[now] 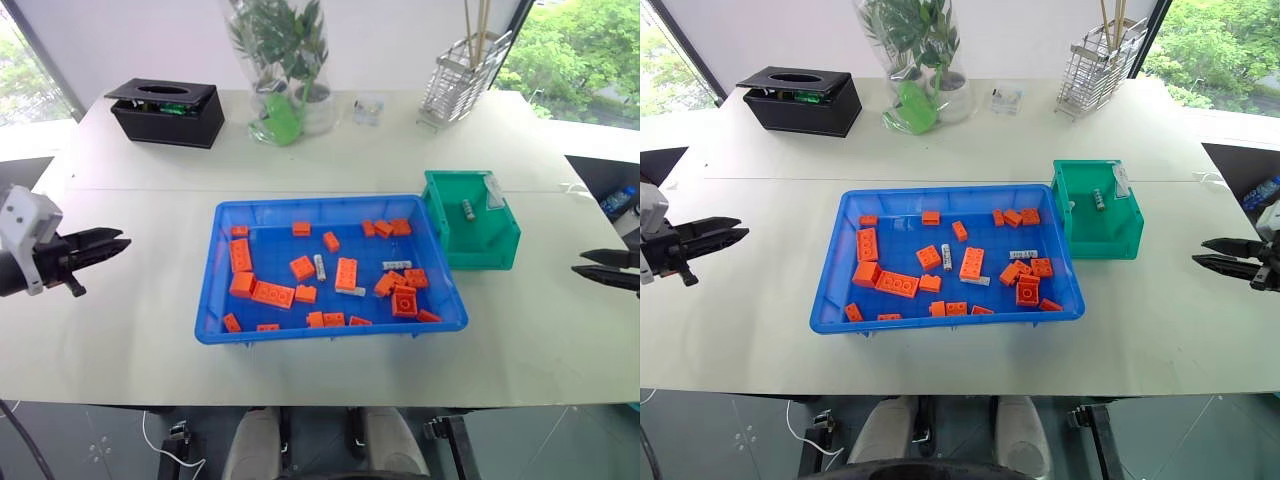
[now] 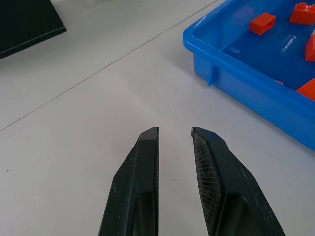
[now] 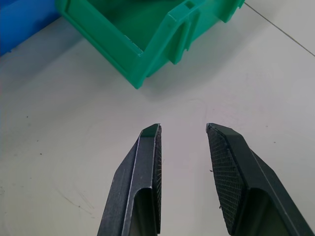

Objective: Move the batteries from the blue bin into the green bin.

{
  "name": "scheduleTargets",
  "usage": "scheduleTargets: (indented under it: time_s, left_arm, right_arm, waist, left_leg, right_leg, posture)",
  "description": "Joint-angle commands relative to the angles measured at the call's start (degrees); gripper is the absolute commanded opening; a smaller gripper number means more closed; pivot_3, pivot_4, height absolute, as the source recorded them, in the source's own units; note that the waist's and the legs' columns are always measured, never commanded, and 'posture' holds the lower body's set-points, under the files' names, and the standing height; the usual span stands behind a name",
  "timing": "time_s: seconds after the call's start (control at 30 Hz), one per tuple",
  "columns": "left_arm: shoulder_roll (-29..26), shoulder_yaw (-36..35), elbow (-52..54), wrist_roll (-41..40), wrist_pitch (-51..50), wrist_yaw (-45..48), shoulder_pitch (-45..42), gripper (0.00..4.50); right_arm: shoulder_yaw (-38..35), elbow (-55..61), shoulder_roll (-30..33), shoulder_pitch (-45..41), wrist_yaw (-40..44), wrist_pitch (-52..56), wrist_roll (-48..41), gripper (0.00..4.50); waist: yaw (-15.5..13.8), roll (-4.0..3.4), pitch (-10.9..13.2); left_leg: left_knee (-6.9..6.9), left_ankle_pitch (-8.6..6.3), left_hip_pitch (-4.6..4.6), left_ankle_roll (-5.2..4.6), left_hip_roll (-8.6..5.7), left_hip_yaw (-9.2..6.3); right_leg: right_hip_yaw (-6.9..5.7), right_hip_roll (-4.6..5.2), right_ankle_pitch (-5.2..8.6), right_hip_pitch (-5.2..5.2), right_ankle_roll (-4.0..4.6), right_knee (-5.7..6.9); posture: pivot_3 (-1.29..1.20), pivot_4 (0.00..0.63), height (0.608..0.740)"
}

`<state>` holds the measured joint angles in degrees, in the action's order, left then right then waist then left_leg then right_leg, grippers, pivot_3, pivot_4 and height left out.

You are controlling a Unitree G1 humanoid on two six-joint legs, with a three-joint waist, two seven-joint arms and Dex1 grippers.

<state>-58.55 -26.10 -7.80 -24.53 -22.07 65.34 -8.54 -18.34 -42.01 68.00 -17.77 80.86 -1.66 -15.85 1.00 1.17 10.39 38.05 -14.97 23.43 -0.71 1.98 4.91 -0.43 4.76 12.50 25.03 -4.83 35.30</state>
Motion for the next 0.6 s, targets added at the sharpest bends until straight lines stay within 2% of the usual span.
scheduleTargets:
  time_s: [0.03, 0.3, 0.4, 0.53, 0.6]
  left_arm:
    - [-1.15, -2.32, 1.04, -1.40, 0.16, 0.10, -0.49, 1.07]
    - [-0.75, -1.57, 1.27, -1.67, -0.64, -1.12, -0.15, 1.07]
    - [-0.62, -1.76, 2.45, -2.67, -1.67, -0.57, 0.61, 1.93]
    - [-0.36, -2.29, 4.22, -2.60, -1.35, -1.38, 1.68, 4.01]
    - [-0.54, -2.43, 4.70, -2.93, -1.83, -1.23, 2.25, 4.02]
  right_arm:
    - [-0.37, -0.65, 0.58, -1.06, 0.13, -1.31, 0.02, 1.48]
    - [0.28, -3.59, 0.69, -4.01, -0.35, -1.14, 0.48, 1.48]
    - [1.15, -4.87, 0.64, -5.47, 0.29, -0.70, 0.89, 2.32]
    - [2.48, -6.62, 0.63, -8.02, -0.98, -2.80, 2.44, 4.43]
    - [3.10, -7.31, 0.83, -9.40, -0.70, -3.20, 2.94, 4.47]
  waist:
    - [0.00, 0.00, 0.00]
    - [0.02, 0.00, 0.00]
    - [0.04, 0.00, 0.00]
    - [0.06, 0.00, 0.00]
    - [0.08, -0.01, 0.00]
  left_leg:
    - [0.00, 0.00, 0.00, 0.00, 0.00, 0.00]
    - [0.00, 0.00, -0.01, 0.00, -0.01, 0.01]
    - [0.01, 0.00, -0.02, 0.00, -0.01, 0.01]
    - [0.01, 0.01, -0.02, 0.00, -0.01, 0.03]
    - [0.01, 0.01, -0.04, 0.00, -0.01, 0.04]
  right_leg:
    - [0.00, 0.00, 0.00, 0.00, 0.00, 0.00]
    - [0.00, -0.01, 0.00, 0.00, 0.00, 0.02]
    - [0.00, -0.03, 0.00, -0.01, -0.01, 0.03]
    - [0.02, -0.03, 0.00, 0.00, -0.01, 0.04]
    - [0.02, -0.02, 0.00, 0.00, -0.01, 0.05]
  posture:
    - [0.00, 0.150, 0.736]
    - [0.00, 0.150, 0.736]
    - [0.00, 0.150, 0.736]
    - [0.00, 0.150, 0.736]
    - [0.00, 0.150, 0.736]
